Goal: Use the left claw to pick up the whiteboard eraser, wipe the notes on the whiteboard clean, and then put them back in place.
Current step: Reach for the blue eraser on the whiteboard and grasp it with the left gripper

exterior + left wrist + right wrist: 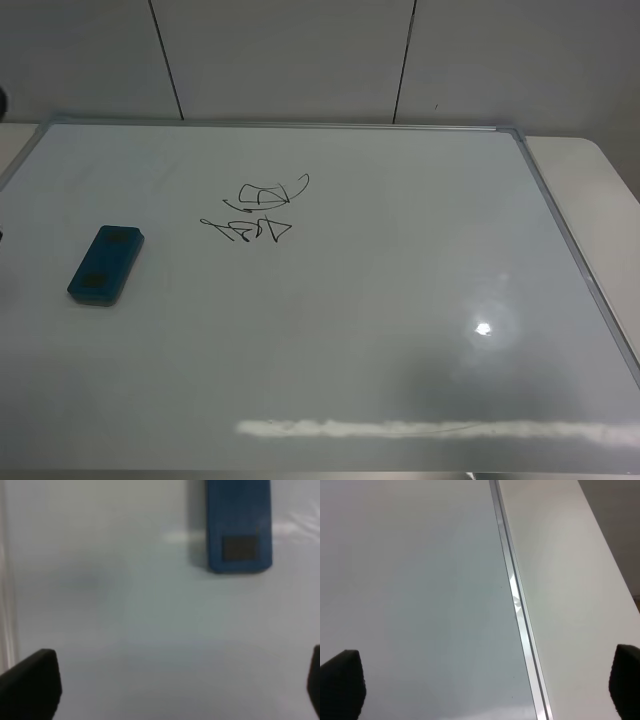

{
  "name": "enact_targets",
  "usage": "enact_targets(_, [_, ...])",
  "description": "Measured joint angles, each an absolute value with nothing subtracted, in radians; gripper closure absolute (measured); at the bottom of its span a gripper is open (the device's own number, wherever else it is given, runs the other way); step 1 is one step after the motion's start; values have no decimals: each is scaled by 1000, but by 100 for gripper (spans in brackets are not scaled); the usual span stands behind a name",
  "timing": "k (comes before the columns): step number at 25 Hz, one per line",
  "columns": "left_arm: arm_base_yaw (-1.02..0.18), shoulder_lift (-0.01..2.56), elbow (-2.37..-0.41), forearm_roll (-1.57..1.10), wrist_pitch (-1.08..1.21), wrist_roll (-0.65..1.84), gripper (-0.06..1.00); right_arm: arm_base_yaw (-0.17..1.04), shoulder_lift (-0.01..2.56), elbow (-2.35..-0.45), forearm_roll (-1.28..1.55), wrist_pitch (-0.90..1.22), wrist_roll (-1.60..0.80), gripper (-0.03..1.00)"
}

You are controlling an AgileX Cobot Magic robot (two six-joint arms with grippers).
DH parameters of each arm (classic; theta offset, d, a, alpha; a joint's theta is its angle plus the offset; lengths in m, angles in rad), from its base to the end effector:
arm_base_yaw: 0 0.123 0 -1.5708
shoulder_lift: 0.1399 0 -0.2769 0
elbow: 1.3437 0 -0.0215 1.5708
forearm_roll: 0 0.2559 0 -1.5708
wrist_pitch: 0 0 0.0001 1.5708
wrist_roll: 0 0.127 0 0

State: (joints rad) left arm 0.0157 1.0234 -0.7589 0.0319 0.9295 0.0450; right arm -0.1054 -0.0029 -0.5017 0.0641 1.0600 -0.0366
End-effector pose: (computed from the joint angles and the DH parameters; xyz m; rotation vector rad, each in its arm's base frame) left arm 0.2026 0.0064 0.2397 0.0567 2.6775 0.0594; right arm 0.0398 0.0029 0.2642 0.0670 2.0363 -0.0125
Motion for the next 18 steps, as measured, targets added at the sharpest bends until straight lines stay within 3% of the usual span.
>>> enact_targets(8, [16,1467,-924,7,792,55,-5,-105,-3,-502,64,1060,-37,0])
enact_targets(18, [-43,1620,-932,-69,654,72,-5,-105,-3,-502,64,1060,-37,0])
